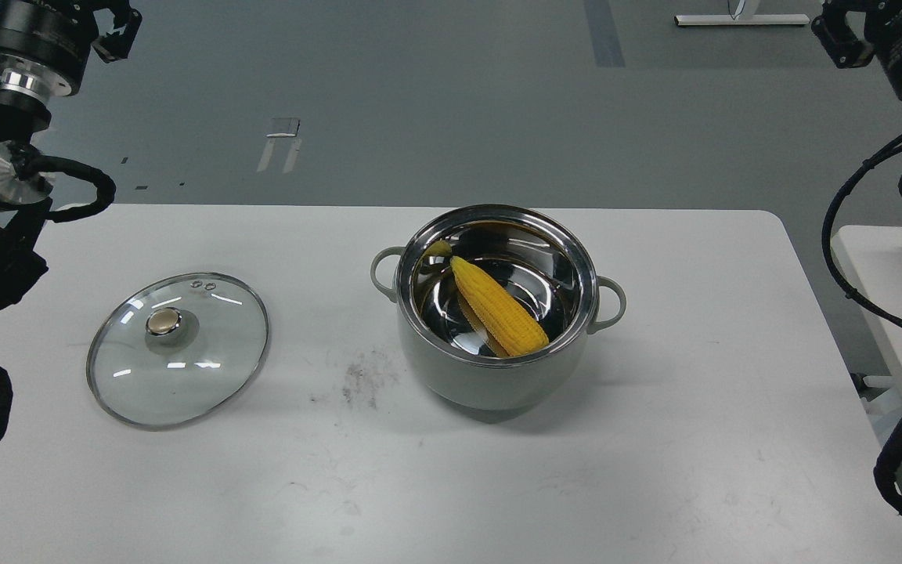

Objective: Open pot and put corn in

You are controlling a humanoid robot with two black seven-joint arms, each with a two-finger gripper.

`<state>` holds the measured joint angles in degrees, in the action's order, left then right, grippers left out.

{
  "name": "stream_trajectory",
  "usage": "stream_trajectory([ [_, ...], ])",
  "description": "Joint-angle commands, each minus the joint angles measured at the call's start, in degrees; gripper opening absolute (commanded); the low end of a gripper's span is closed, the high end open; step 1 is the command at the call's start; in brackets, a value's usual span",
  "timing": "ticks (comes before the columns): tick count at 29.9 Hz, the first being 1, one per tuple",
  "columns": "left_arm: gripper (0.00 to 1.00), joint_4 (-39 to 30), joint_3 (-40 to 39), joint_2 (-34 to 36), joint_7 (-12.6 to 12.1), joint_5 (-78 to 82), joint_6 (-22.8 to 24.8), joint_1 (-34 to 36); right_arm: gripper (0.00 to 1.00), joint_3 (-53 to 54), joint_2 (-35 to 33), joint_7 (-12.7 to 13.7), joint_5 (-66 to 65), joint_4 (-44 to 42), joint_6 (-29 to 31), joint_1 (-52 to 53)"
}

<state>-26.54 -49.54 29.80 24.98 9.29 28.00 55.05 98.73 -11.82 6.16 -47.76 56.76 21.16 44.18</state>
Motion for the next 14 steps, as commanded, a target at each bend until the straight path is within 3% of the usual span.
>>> stream_trajectory([
  [1,0.98,0.0,0.14,-0.09,-0.01,0.02,0.0,-0.12,1.0,0.32,-1.53,-1.75,10.74,-9.37,0.73,0.82],
  [6,0.98,0.0,0.23,-0.27,-0.1,0.11,0.0,-0.2,1.0,-0.38,-0.66,-4.48,12.08,-14.66,1.08,0.74],
  [9,0.98,0.09,0.23,-0.27,-0.1,0.02,0.0,-0.21,1.0,-0.91,2.14,-7.55,12.17,-14.58,1.08,0.74],
  [14,0.98,0.09,0.23,-0.27,-0.01,0.11,0.0,-0.47,1.0,-0.91,4.7,-9.58,12.17,-13.0,0.99,0.82],
])
